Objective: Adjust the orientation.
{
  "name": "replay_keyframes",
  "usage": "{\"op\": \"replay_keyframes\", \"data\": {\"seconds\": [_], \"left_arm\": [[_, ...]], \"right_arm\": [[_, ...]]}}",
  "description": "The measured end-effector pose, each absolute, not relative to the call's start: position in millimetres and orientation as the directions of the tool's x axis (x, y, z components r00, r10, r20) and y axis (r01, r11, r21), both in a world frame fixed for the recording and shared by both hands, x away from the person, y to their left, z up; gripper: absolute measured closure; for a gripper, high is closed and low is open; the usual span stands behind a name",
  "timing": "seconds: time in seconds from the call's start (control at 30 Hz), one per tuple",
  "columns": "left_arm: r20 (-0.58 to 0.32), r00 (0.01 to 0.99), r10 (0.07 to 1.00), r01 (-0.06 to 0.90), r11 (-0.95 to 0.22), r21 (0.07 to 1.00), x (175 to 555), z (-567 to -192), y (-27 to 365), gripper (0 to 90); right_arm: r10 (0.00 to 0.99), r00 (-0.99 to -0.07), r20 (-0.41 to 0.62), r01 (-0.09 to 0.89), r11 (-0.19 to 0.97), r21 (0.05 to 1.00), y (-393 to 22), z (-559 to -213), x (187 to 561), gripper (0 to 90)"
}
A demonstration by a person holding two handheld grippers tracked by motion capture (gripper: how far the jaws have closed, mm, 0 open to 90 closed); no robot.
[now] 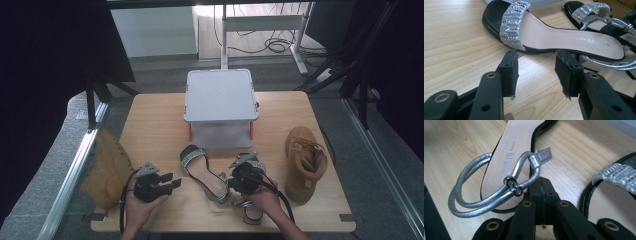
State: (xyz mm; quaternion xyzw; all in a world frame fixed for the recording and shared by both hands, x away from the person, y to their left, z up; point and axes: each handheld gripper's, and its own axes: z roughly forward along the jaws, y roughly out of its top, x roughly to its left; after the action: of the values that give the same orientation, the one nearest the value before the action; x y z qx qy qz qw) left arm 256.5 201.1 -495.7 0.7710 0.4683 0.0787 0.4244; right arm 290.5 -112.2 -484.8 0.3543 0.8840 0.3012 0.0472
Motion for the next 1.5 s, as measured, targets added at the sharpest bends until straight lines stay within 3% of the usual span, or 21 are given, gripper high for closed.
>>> {"op": "replay_keyframes", "data": {"seconds": [0.67, 1.5], "left_arm": [[-0.28, 0.536, 0.797, 0.649, -0.176, 0.74, 254.2, -490.7, 212.6, 54.6], [-0.292, 0.489, 0.822, 0.624, -0.096, 0.776, 248.5, -475.8, 244.2, 55.1]], "right_arm": [[0.568, -0.819, 0.084, 0.52, 0.671, 0.529, -70.1, -480.6, 273.1, 89.4], [0.472, -0.865, 0.173, 0.472, 0.646, 0.6, -7.2, -496.0, 262.3, 89.4]]}}
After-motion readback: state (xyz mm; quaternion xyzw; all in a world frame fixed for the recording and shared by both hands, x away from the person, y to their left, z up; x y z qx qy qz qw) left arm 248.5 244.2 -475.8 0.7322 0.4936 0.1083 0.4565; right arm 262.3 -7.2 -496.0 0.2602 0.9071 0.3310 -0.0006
